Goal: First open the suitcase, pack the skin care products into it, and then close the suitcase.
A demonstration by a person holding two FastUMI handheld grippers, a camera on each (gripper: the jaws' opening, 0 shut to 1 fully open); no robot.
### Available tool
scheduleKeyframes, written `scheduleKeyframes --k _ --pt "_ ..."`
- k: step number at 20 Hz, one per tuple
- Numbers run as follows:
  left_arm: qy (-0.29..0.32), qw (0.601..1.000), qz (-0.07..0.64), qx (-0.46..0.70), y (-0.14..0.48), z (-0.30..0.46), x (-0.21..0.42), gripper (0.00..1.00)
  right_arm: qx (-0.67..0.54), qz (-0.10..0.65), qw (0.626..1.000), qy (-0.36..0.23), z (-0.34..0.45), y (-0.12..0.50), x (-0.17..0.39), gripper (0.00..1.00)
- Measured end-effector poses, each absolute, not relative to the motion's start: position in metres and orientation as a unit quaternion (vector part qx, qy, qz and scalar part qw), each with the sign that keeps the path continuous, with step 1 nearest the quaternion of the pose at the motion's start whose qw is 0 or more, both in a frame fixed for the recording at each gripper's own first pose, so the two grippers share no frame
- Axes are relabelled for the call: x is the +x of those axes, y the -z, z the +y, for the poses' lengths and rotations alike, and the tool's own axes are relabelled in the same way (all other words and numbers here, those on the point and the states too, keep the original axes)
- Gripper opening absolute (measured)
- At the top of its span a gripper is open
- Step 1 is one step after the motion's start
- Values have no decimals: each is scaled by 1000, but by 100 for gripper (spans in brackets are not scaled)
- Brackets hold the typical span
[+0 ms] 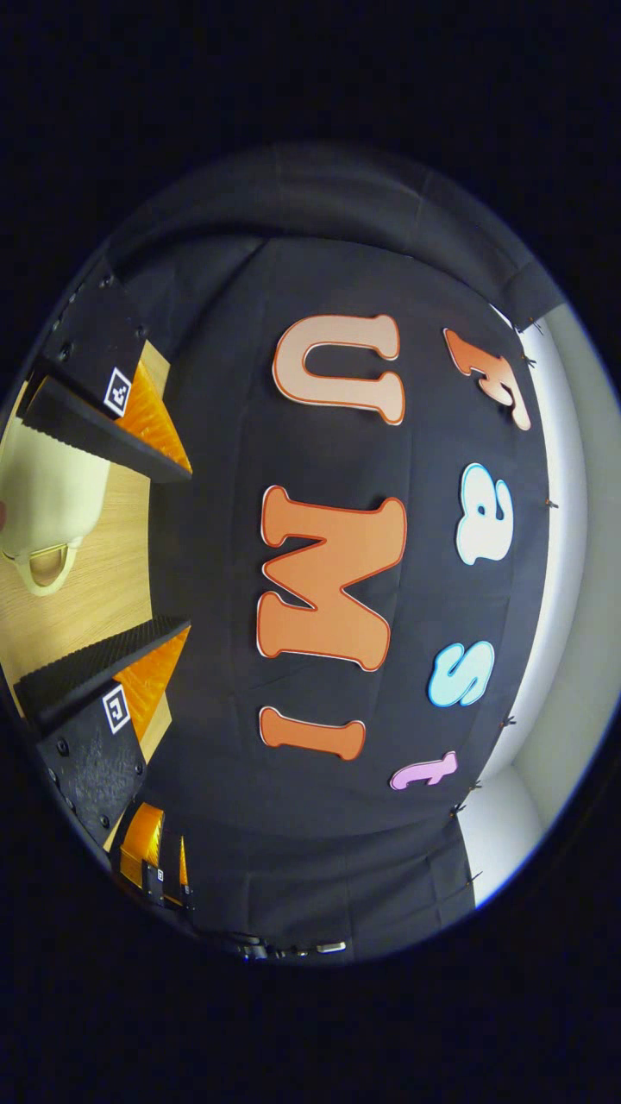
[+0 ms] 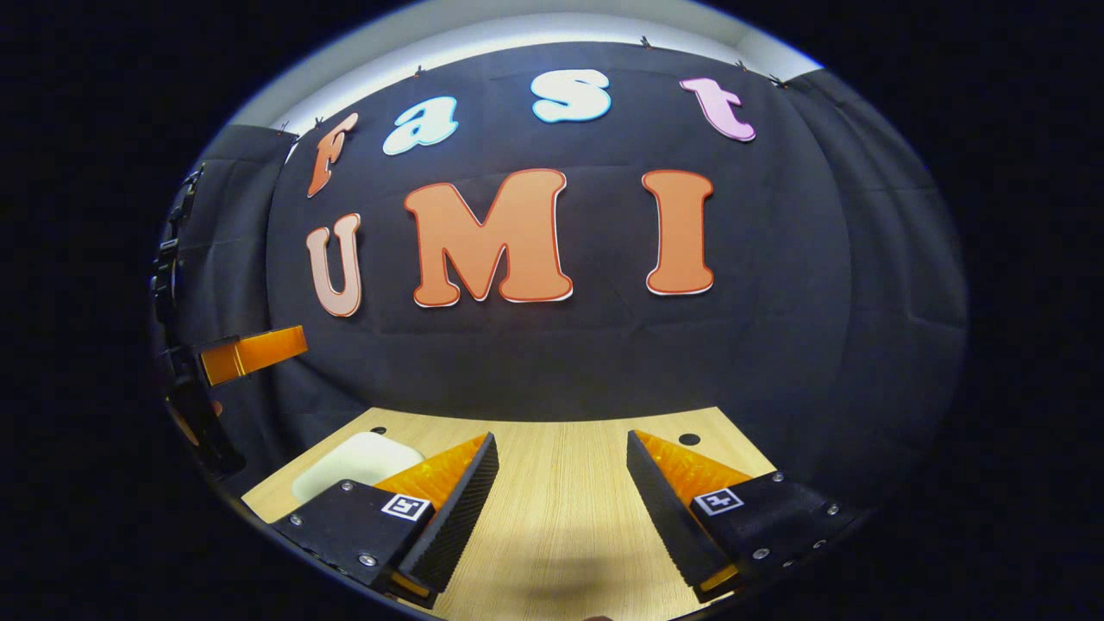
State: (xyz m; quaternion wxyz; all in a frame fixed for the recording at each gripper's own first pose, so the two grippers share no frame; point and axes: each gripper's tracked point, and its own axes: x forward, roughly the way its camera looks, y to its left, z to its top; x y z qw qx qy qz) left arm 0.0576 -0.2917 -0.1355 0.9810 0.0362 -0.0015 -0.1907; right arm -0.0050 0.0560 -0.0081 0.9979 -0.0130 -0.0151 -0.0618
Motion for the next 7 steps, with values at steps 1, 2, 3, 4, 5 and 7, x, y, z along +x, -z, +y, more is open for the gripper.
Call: scheduleKeyframes --k 1,2,3,4,5,7 --pt "193 981 0 34 135 -292 58 96 -14 -14 998 61 60 10 -8 95" --pt "193 981 1 35 133 -292 58 97 -13 -11 998 60 63 13 -9 95" --pt "192 981 0 37 134 -293 58 97 -13 -8 998 62 64 14 -11 95" --pt "191 981 -1 38 133 -293 58 97 -13 -7 998 66 63 14 -11 95" --pt "192 981 -4 37 135 -293 57 97 -12 -9 997 70 62 11 -13 95" --pt "193 981 -5 30 134 -293 57 96 -9 -15 997 75 60 7 -15 95"
